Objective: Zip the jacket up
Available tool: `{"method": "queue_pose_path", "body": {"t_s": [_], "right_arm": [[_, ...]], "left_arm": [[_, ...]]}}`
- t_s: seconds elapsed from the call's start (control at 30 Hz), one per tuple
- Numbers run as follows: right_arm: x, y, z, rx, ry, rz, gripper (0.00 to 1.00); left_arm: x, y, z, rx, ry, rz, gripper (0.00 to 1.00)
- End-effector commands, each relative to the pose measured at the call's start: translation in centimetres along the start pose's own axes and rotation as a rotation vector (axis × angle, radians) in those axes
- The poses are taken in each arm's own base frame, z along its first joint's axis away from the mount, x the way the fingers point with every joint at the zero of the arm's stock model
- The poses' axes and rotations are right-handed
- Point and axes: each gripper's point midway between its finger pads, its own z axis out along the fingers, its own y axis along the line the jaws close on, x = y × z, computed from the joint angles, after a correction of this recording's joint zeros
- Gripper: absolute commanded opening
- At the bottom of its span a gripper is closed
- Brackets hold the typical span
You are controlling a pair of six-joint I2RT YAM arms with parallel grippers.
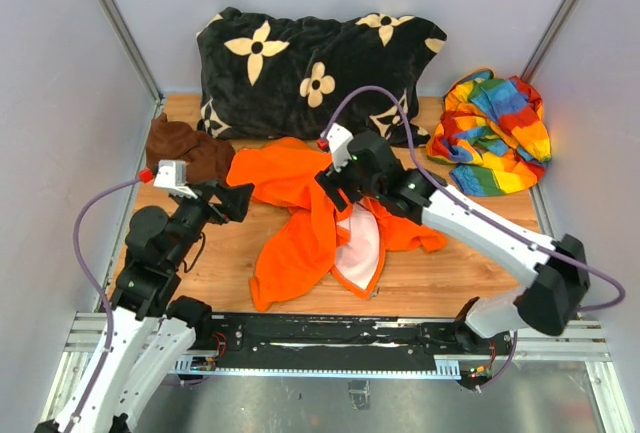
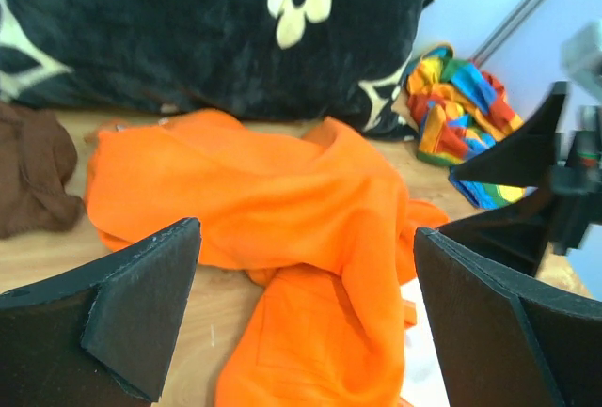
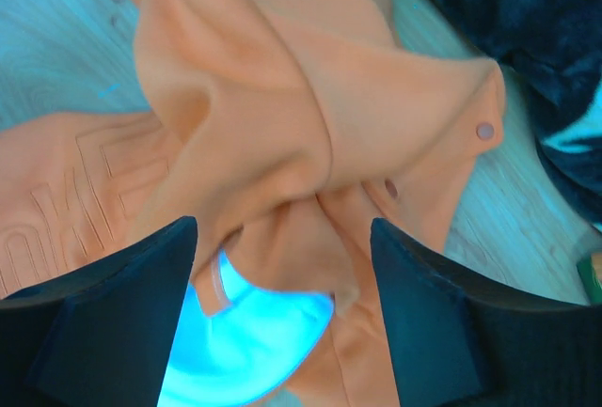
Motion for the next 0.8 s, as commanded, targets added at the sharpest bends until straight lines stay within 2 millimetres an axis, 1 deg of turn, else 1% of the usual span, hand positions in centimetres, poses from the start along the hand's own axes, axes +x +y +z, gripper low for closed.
{"method": "queue_pose_path", "body": {"t_s": [0.0, 0.13, 0.17, 0.27, 0.33, 0.43, 0.5, 0.6, 0.77], "right_arm": [[1.3, -1.3, -3.3, 0.073, -0.023, 0.030, 0.78], [5.7, -2.1, -4.7, 0.098, 0.029, 0.097, 0.83], [6.6, -2.2, -5.1, 0.099, 0.034, 0.116, 0.85], [8.8, -2.2, -5.8, 0.087, 0.025, 0.177, 0.88], [10.3, -2.3, -5.6, 0.097, 0.029, 0.220, 0.88], [12.6, -2.1, -4.8, 0.122, 0.051, 0.275, 0.89], [13.6, -1.6, -4.2, 0.114, 0.054, 0.308, 0.90], [14.7, -1.0, -3.6, 0.099, 0.055, 0.347, 0.90], [16.0, 0.0, -2.4, 0.070, 0.067, 0.391, 0.90]], "left_arm": [[1.6, -1.0, 0.9, 0.021, 0.104, -0.102, 0.99], [5.3, -1.4, 2.0, 0.050, 0.241, -0.177, 0.99], [6.7, -1.4, 2.2, 0.056, 0.282, -0.196, 0.99], [10.1, -1.8, 2.6, 0.067, 0.354, -0.226, 0.99], [12.3, -2.1, 2.7, 0.055, 0.381, -0.222, 0.99], [15.5, -2.6, 2.8, 0.024, 0.407, -0.201, 0.99], [17.4, -3.9, 2.7, 0.036, 0.437, -0.179, 0.99], [19.5, -5.2, 3.2, 0.024, 0.473, -0.125, 0.99], [21.6, -7.1, 4.3, 0.035, 0.488, -0.087, 0.99]]}}
